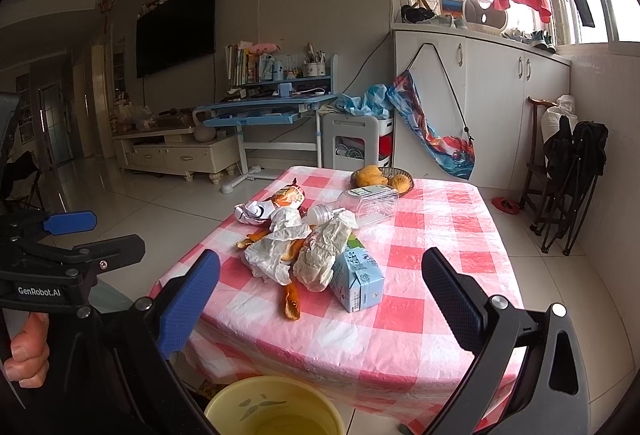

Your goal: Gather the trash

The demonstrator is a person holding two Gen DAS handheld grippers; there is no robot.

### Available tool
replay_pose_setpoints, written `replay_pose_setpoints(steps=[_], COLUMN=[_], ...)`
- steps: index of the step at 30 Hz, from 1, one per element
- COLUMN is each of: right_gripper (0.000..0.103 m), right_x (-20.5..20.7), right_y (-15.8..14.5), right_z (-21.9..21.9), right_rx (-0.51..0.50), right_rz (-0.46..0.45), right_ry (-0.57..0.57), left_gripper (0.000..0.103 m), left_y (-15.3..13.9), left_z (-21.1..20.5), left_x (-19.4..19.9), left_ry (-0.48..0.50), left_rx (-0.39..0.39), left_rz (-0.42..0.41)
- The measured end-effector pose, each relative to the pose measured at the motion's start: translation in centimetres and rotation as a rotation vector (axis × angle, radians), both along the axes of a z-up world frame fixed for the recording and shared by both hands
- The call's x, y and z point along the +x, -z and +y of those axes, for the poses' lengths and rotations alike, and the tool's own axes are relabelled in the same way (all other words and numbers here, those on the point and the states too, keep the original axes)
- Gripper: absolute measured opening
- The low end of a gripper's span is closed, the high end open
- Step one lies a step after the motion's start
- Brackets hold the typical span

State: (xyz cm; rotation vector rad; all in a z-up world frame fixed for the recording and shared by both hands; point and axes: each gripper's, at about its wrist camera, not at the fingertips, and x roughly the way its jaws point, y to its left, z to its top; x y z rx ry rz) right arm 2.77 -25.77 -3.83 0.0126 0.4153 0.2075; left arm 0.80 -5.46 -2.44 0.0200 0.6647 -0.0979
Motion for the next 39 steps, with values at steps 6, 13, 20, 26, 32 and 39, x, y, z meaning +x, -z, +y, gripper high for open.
replay_pose_setpoints(steps=[6,13,20,26,32,39], right_gripper=[0.097,0.097,0.097,0.097,0.097,0.097], right_x=[-0.1,-0.1,0.0,0.1,0.1,0.1], right_y=[-0.1,-0.2,-0.2,-0.2,-0.1,0.0], right_z=[-0.1,0.0,0.0,0.2,0.2,-0.2], right_rx=[0.007,0.010,0.015,0.012,0.019,0.026], right_rz=[0.003,0.005,0.009,0.012,0.019,0.024], right_ry=[0.004,0.002,-0.002,-0.004,-0.005,-0.007], left_gripper=[0.095,0.095,0.095,0.095,0.095,0.095], left_y=[0.0,0.0,0.4,0.5,0.7,1.0], left_z=[-0.2,-0.2,0.6,1.8,2.4,3.1], left_x=[0.0,0.0,0.4,0.7,1.2,2.3], left_ry=[0.004,0.002,-0.018,-0.034,-0.042,-0.039], left_rx=[0.008,0.013,-0.017,-0.062,-0.061,-0.110], left_rz=[-0.001,-0.004,0.009,0.023,0.043,0.072])
